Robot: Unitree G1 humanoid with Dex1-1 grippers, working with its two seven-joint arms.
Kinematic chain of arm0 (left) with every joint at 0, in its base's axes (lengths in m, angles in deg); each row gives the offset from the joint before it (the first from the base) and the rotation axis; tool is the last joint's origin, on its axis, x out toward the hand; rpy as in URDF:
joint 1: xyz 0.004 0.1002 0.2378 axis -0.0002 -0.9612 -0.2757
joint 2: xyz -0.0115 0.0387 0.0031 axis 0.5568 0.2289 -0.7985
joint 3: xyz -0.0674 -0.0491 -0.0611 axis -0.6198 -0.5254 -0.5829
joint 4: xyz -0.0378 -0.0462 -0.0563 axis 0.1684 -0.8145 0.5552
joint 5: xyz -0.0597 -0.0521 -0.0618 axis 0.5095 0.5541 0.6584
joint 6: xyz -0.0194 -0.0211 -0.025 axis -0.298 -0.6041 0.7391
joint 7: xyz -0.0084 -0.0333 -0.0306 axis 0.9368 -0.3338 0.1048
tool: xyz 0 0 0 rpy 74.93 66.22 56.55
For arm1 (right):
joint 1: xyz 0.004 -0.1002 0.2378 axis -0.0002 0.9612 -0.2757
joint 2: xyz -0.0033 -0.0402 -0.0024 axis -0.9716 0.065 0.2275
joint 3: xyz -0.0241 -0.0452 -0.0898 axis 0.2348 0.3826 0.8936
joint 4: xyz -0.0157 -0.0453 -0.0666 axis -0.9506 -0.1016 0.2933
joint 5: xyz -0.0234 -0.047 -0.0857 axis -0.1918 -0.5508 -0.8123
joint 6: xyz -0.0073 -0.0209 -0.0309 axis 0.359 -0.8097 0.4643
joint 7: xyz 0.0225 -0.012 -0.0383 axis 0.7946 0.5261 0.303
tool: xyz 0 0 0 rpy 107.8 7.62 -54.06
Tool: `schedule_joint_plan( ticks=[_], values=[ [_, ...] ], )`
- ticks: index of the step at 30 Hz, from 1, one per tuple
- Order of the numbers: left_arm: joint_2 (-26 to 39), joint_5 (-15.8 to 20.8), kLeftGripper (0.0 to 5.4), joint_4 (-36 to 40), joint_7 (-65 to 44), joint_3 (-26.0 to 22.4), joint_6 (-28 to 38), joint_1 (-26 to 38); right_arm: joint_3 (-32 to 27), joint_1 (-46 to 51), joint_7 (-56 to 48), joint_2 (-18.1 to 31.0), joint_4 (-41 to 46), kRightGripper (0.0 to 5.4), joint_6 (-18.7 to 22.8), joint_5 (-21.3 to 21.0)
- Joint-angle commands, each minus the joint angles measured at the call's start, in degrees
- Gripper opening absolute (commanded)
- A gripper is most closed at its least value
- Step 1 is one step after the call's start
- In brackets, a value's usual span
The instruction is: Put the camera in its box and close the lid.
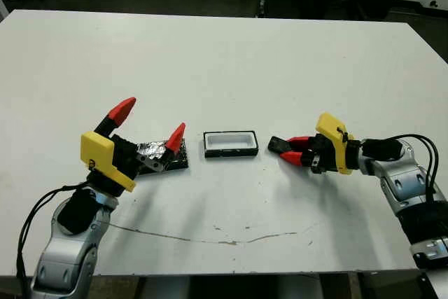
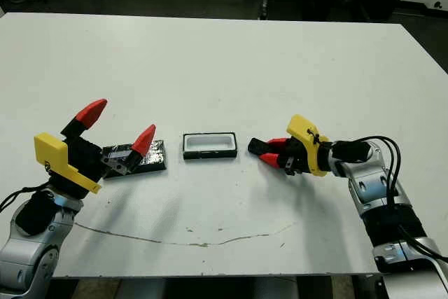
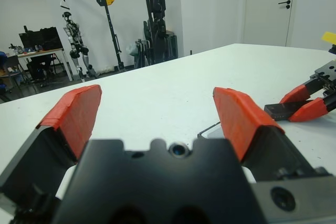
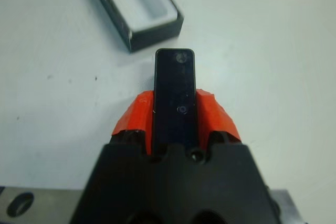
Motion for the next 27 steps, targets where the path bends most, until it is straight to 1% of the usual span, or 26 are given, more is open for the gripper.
schedule_joint_plan(
  ticks=[1, 2, 3, 7, 10, 14, 17, 19, 27],
  values=[
    [0.2, -0.1, 5.40, 0.1, -0.1, 0.0, -0.3, -0.4, -1.4, -6.6, -2.6, -0.4, -2.3, 1.68, 2.5, 2.5],
    [0.3, -0.2, 5.40, 0.1, -0.1, 0.0, -0.2, -0.5, -1.6, -8.3, -3.6, -0.8, -3.4, 1.68, 2.9, 3.2],
    [0.3, -0.2, 5.40, 0.2, -0.1, 0.0, -0.3, -0.5, -1.5, -10.0, -4.6, -1.2, -4.6, 1.68, 2.5, 3.5],
    [0.4, -0.4, 5.40, 0.6, 0.1, 0.0, -0.6, -0.3, -0.7, -16.0, -7.2, -2.3, -7.7, 1.68, 3.0, 3.5],
    [0.4, -0.6, 5.40, 0.7, 0.3, 0.0, -0.7, -0.2, -0.3, -18.9, -9.2, -3.6, -9.6, 1.68, 2.4, 3.6],
    [0.3, -0.2, 5.40, 1.0, 0.3, 0.0, -1.2, -0.1, 1.6, -23.1, -10.7, -4.8, -11.0, 1.68, 4.1, 2.0],
    [0.2, -0.1, 5.40, 0.8, 0.1, 0.0, -0.9, 0.2, 4.1, -26.0, -12.2, -5.2, -11.2, 1.68, 6.7, 0.5],
    [0.1, 0.0, 5.40, 0.7, 0.2, -0.2, -1.0, 0.4, 6.0, -27.7, -13.7, -5.9, -11.4, 1.68, 7.1, -0.6],
    [0.1, -0.5, 5.40, 1.2, 0.6, 0.0, -1.0, 0.3, 12.2, -31.5, -17.5, -8.7, -14.4, 1.68, 2.7, -6.0]
  ],
)
